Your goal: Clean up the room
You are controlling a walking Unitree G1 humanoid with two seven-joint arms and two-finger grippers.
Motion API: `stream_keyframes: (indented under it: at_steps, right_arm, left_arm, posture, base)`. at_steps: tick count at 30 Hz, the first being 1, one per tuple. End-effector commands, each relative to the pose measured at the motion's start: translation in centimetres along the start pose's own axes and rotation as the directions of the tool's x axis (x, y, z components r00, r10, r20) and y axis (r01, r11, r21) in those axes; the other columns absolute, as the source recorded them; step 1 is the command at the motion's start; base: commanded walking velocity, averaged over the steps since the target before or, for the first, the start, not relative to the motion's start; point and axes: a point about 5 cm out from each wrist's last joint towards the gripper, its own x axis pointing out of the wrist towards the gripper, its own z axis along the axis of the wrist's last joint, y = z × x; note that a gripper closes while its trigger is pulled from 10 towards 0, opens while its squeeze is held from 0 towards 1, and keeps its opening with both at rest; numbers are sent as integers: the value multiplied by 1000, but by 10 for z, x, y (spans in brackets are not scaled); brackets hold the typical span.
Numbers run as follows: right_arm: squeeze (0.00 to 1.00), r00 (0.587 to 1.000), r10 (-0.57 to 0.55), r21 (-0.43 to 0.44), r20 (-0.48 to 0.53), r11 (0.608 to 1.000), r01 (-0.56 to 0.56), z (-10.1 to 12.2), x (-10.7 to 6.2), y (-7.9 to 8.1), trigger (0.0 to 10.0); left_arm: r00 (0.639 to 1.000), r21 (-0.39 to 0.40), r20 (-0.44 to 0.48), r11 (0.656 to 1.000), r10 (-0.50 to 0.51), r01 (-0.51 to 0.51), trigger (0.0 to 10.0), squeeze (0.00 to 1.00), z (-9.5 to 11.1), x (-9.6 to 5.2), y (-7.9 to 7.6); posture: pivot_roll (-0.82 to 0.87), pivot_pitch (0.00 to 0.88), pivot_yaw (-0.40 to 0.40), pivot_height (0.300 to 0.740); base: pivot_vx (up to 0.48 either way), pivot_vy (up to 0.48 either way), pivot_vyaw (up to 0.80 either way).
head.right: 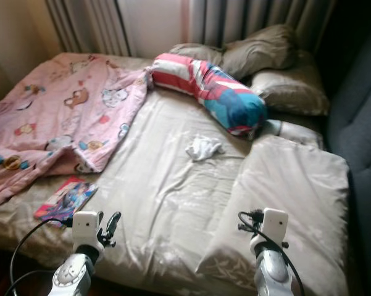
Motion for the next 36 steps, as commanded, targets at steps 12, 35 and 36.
stream_keyframes:
  at_steps: [12, 35, 36]
  right_arm:
    - [0, 1000, -16, 16, -22, 1000, 16, -6, -3, -3, 10000]
    - [0, 1000, -22, 16, -5, 1000, 22, -4, -2, -1, 10000]
    - [0, 1000, -24, 20, -5, 999, 24, -4, -2, -1, 10000]
  left_arm:
    - [1000, 7, -27, 1000, 16, -16, 10000, 0, -7, -5, 2]
    - [1000, 3, -27, 1000, 16, -16, 10000, 0, -6, -4, 5]
    - [1000, 2, -27, 1000, 15, -15, 10000, 0, -6, -4, 5]
  posture:
    - [-36, 204, -22, 740]
    - [-34, 189, -14, 740]
    - [-34, 189, -14, 740]
  base:
    - [0, -107, -125]
    - [0, -195, -116]
    - [0, 0, 0]
